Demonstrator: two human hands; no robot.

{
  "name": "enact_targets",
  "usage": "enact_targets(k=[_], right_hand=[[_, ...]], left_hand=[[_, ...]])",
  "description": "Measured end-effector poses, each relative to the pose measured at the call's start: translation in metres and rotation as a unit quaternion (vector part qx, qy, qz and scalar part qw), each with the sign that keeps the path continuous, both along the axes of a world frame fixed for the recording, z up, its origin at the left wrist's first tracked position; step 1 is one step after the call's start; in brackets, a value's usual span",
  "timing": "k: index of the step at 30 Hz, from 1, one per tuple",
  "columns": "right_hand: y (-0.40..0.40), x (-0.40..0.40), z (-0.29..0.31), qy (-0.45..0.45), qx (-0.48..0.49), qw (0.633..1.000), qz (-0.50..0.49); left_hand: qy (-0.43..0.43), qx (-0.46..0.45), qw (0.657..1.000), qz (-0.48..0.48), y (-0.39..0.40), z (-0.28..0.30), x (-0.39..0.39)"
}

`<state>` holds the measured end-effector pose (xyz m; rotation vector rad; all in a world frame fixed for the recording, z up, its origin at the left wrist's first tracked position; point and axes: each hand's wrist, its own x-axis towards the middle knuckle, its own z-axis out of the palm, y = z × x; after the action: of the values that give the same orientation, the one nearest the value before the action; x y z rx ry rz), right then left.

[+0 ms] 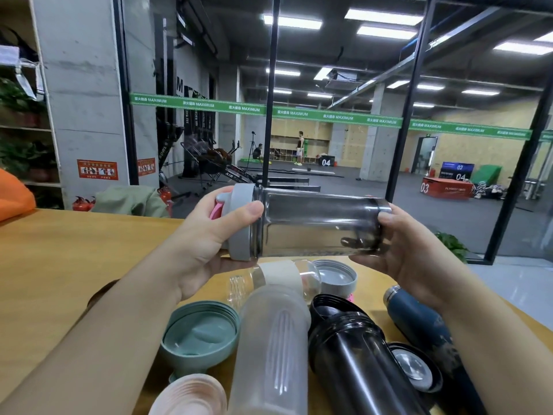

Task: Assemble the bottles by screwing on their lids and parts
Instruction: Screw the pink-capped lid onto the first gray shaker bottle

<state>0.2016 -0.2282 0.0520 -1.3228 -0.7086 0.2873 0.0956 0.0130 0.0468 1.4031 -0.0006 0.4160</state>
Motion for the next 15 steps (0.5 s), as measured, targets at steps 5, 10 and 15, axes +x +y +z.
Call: enact_targets(k=[5, 10, 15], right_hand=[[0.0029, -0.0027, -0.0002, 0.048, -0.015, 0.998, -0.048], [0.0035, -0.0058, 0.0024, 0.083, -0.037, 0.993, -0.077], [-0.0005, -0.0078, 0.0069, 0.094, -0.091, 0.987, -0.090]], left_hand=[[-0.008, 0.013, 1.000, 0.001, 0.0002, 0.0023, -0.0019], [-0.014, 0.024, 0.999, -0.015, -0.0019, 0.0011, -0.0016], [-0.027, 0.027, 0.999, -0.023, -0.0016, -0.0013, -0.0011]])
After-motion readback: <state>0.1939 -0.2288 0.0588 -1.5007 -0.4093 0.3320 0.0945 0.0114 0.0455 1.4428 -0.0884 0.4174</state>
